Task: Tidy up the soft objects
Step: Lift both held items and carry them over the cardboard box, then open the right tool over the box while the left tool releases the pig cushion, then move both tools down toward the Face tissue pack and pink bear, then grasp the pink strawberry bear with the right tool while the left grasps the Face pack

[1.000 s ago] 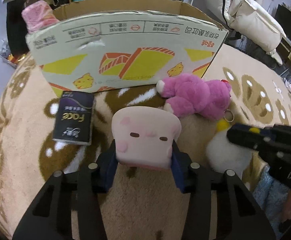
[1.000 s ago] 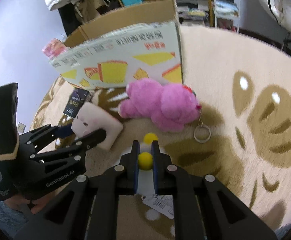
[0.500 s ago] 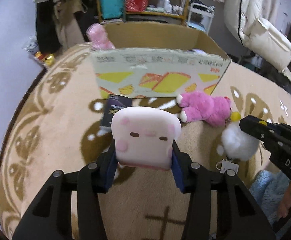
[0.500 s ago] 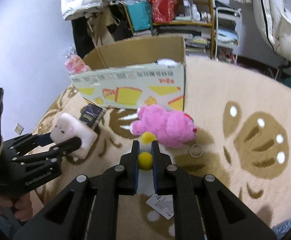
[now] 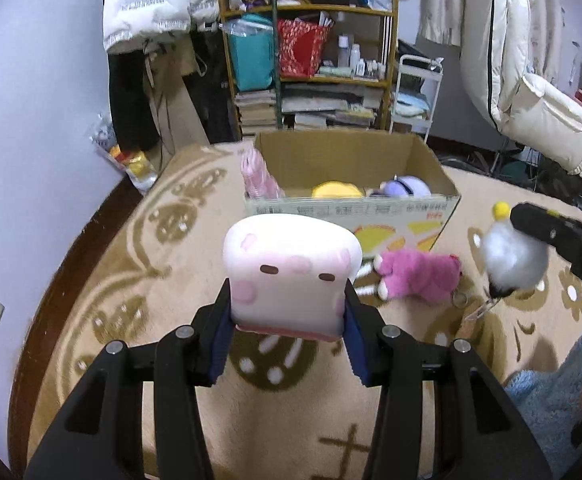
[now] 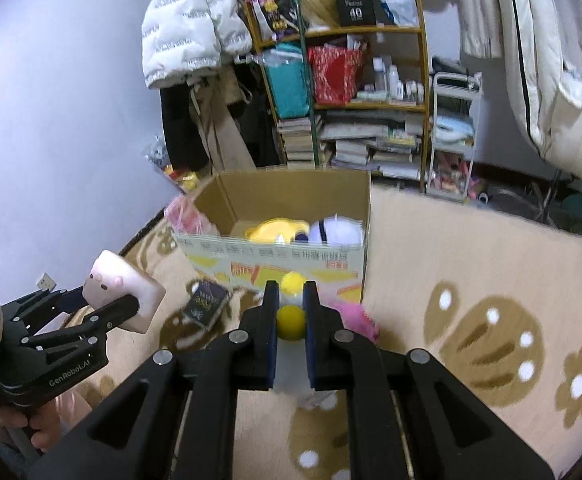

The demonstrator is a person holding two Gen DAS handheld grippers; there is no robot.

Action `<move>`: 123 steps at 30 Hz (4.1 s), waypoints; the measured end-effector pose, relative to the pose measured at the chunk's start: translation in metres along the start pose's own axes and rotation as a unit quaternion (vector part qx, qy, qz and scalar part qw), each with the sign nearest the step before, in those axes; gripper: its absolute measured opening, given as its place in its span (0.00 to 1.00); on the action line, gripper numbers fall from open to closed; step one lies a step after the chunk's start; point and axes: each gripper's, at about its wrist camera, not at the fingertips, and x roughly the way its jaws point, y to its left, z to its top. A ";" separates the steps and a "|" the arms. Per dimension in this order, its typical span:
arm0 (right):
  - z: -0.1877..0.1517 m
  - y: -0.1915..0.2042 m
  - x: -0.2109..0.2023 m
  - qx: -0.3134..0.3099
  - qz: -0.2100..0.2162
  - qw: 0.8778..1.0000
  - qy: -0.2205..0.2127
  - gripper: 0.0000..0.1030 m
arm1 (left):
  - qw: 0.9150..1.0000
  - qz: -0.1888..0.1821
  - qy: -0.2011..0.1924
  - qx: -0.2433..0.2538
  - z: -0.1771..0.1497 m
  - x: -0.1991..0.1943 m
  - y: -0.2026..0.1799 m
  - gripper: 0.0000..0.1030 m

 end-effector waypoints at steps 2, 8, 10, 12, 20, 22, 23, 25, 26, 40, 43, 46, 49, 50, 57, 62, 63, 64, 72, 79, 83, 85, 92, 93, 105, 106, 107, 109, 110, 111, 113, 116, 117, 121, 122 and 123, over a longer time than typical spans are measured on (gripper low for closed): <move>0.011 0.000 -0.004 -0.006 -0.001 1.000 -0.009 0.12 | 1.000 0.002 -0.010 0.001 0.008 -0.004 0.002 0.46; 0.049 0.002 0.000 -0.025 -0.002 0.999 -0.032 0.11 | 0.999 0.006 -0.038 0.002 0.039 -0.009 0.005 0.46; 0.061 0.003 0.005 -0.032 -0.003 0.999 -0.037 0.12 | 0.999 0.008 -0.043 0.006 0.050 -0.006 0.004 0.46; 0.074 0.004 0.011 -0.039 -0.003 0.998 -0.044 0.12 | 0.999 0.002 -0.046 0.003 0.061 -0.003 0.004 0.46; 0.115 0.006 0.032 -0.046 0.008 0.997 -0.055 0.12 | 0.998 -0.004 -0.059 0.014 0.103 0.012 -0.003 0.46; 0.124 0.005 0.039 -0.040 0.013 0.998 -0.054 0.12 | 0.998 -0.007 -0.061 0.017 0.112 0.017 -0.007 0.46; 0.126 0.004 0.042 -0.039 0.013 0.998 -0.053 0.12 | 0.998 -0.007 -0.060 0.019 0.117 0.020 -0.009 0.46; 0.130 0.003 0.048 -0.037 0.012 0.998 -0.051 0.12 | 0.998 -0.007 -0.059 0.022 0.123 0.027 -0.014 0.46; 0.132 0.003 0.050 -0.033 0.014 0.998 -0.051 0.12 | 0.998 -0.007 -0.059 0.022 0.126 0.031 -0.015 0.47; 0.117 -0.009 0.100 -0.020 0.003 1.000 0.015 0.13 | 0.999 -0.011 -0.017 0.030 0.132 0.084 -0.032 0.52; 0.110 -0.014 0.105 -0.007 0.003 1.000 0.028 0.15 | 0.999 -0.016 -0.010 0.033 0.129 0.088 -0.032 0.57; 0.106 -0.019 0.104 0.011 0.014 0.999 0.028 0.21 | 0.999 -0.023 -0.003 0.038 0.125 0.090 -0.031 0.61; 0.106 -0.022 0.102 0.018 0.014 0.999 0.031 0.46 | 0.999 -0.013 -0.010 0.035 0.122 0.087 -0.029 0.75; 0.106 -0.023 0.100 0.017 0.016 0.999 0.029 0.49 | 0.999 -0.013 -0.018 0.032 0.122 0.084 -0.028 0.83; 0.105 -0.025 0.080 0.022 0.011 1.000 0.018 0.85 | 0.999 0.005 -0.042 0.029 0.124 0.064 -0.017 0.91; 0.103 -0.027 0.065 0.022 -0.004 1.000 0.002 1.00 | 0.998 0.002 -0.062 0.021 0.122 0.045 -0.004 0.98; 0.102 -0.027 0.062 0.022 -0.007 1.000 -0.003 1.00 | 0.998 0.004 -0.064 0.020 0.121 0.041 -0.002 0.99; 0.101 -0.028 0.059 0.021 -0.008 1.000 -0.007 1.00 | 0.998 0.013 -0.066 0.021 0.119 0.038 0.001 0.99; 0.087 -0.038 0.053 0.032 -0.015 0.999 -0.007 1.00 | 0.997 0.037 -0.066 0.021 0.103 0.026 0.014 0.99; 0.058 -0.046 0.069 0.058 -0.011 0.998 0.027 1.00 | 0.999 0.029 -0.042 0.017 0.083 0.037 0.020 0.99; 0.039 -0.050 0.081 0.080 -0.008 0.996 0.047 1.00 | 0.999 0.029 -0.025 0.020 0.067 0.050 0.021 0.99; 0.029 -0.051 0.085 0.083 -0.012 0.995 0.055 1.00 | 0.999 0.029 -0.018 0.019 0.060 0.056 0.022 0.99; -0.001 -0.051 0.107 0.068 -0.024 0.994 0.085 1.00 | 0.999 0.029 0.024 0.022 0.039 0.084 0.023 0.99; -0.004 -0.051 0.111 0.064 -0.026 0.994 0.089 1.00 | 0.999 0.028 0.028 0.019 0.037 0.087 0.024 0.99; -0.031 -0.060 0.147 0.074 -0.038 0.987 0.137 1.00 | 0.994 0.022 0.110 0.004 0.020 0.135 0.030 0.99; -0.032 -0.060 0.149 0.074 -0.039 0.987 0.139 1.00 | 0.993 0.022 0.116 0.005 0.018 0.139 0.030 0.99; -0.033 -0.060 0.152 0.074 -0.040 0.986 0.142 1.00 | 0.992 0.023 0.122 0.006 0.015 0.144 0.029 0.99; -0.034 -0.060 0.158 0.073 -0.042 0.985 0.148 1.00 | 0.991 0.023 0.132 0.007 0.012 0.150 0.029 0.99; -0.034 -0.060 0.160 0.073 -0.043 0.985 0.151 1.00 | 0.991 0.025 0.134 0.010 0.010 0.152 0.028 0.99; -0.034 -0.060 0.163 0.072 -0.043 0.984 0.154 1.00 | 0.990 0.024 0.136 0.012 0.009 0.153 0.027 0.99; -0.036 -0.058 0.170 0.067 -0.044 0.983 0.164 1.00 | 0.990 0.023 0.142 0.018 0.006 0.158 0.026 0.99; -0.040 -0.056 0.178 0.059 -0.044 0.981 0.179 1.00 | 0.988 0.025 0.149 0.026 0.002 0.166 0.025 0.99; -0.041 -0.055 0.180 0.057 -0.046 0.980 0.183 1.00 | 0.988 0.025 0.152 0.028 0.001 0.169 0.025 0.99; -0.044 -0.054 0.188 0.065 -0.046 0.979 0.190 1.00 | 0.986 0.022 0.161 0.035 -0.005 0.178 0.021 0.99; -0.045 -0.055 0.189 0.066 -0.045 0.978 0.191 1.00 | 0.986 0.023 0.164 0.034 -0.006 0.180 0.021 0.99; -0.045 -0.055 0.191 0.070 -0.042 0.978 0.192 1.00 | 0.986 0.021 0.165 0.031 -0.007 0.182 0.021 0.98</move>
